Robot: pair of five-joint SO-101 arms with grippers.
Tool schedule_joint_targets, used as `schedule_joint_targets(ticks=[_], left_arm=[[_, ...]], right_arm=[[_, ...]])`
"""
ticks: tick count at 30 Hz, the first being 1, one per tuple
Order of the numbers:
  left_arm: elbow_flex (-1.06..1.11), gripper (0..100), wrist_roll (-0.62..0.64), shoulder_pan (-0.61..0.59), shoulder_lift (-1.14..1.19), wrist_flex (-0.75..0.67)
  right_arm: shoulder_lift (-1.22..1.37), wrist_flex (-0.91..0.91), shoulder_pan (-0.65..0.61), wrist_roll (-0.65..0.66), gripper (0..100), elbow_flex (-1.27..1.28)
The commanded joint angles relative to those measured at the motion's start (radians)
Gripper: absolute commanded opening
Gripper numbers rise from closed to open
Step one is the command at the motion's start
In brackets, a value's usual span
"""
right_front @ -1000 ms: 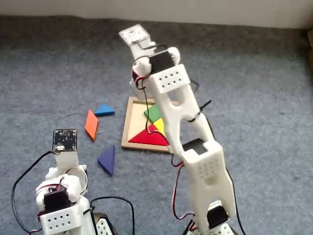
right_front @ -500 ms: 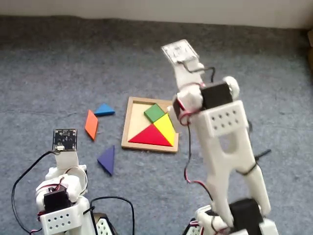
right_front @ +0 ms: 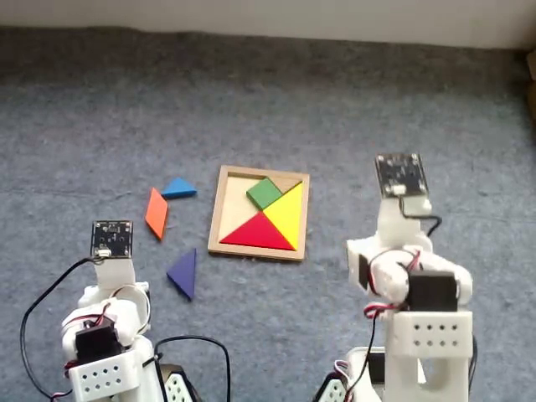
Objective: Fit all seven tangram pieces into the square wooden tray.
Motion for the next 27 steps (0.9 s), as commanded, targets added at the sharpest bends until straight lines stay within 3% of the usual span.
schedule_joint_targets(ticks=[1, 11, 22, 27], left_arm=[[0.019, 1, 0.006, 0.028, -0.045, 0.006], [-0.025, 1, -0.017, 0.016, -0.047, 0.005], [-0.334, 1, -0.407, -0.091, -0.048, -0.089], [-0.45, 1, -0.437, -0.093, -0.045, -0.072]], right_arm=[[-0.137, -0.119, 0.045, -0.008, 1.2, 0.168], [-0.397, -0.165, 0.045, -0.011, 1.2, 0.429], [-0.694, -0.166, 0.047, -0.011, 1.1, 0.674], [-0.742, -0.168, 0.047, -0.011, 1.1, 0.785]])
